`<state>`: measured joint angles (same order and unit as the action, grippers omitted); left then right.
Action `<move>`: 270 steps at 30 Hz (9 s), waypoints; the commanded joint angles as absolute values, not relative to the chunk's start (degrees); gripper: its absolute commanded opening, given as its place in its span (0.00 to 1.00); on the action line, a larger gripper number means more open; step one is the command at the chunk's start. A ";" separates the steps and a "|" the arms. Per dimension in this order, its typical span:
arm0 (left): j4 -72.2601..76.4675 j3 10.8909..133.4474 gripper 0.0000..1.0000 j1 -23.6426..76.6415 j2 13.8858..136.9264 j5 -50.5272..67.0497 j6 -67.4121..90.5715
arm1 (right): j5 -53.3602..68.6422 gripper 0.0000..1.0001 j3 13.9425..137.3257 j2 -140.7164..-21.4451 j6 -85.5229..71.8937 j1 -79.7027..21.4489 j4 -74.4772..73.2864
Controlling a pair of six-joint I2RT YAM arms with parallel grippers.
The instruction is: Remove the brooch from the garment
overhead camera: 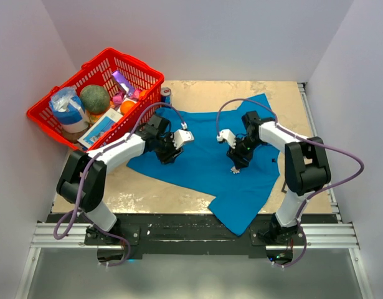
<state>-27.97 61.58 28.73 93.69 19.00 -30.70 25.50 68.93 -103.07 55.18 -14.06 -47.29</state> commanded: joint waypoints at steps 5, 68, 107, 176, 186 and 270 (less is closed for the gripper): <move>-27.25 63.10 0.47 27.95 94.57 18.46 -31.47 | 21.10 0.55 64.16 -99.23 58.36 -17.49 -41.66; -25.75 62.14 0.47 27.33 96.24 20.21 -30.59 | 22.15 0.01 69.25 -96.24 61.09 -20.83 -51.41; 6.69 66.44 0.40 52.03 101.07 15.57 -7.10 | 67.05 0.00 70.50 -117.16 -17.92 -6.95 -47.13; -27.25 84.82 0.00 40.78 110.74 34.28 -28.39 | 47.58 0.39 77.63 -97.70 22.94 -1.49 -46.96; -32.34 90.17 0.00 39.90 113.55 30.59 -21.11 | 31.31 0.47 54.68 -66.84 33.12 -12.02 -19.08; -35.77 95.62 0.00 34.89 114.61 37.88 -3.78 | -2.38 0.47 37.61 -80.51 24.52 -40.87 12.48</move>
<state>-35.75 94.63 35.51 118.28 34.22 -3.60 -2.37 37.47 -80.44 25.30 -40.91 8.62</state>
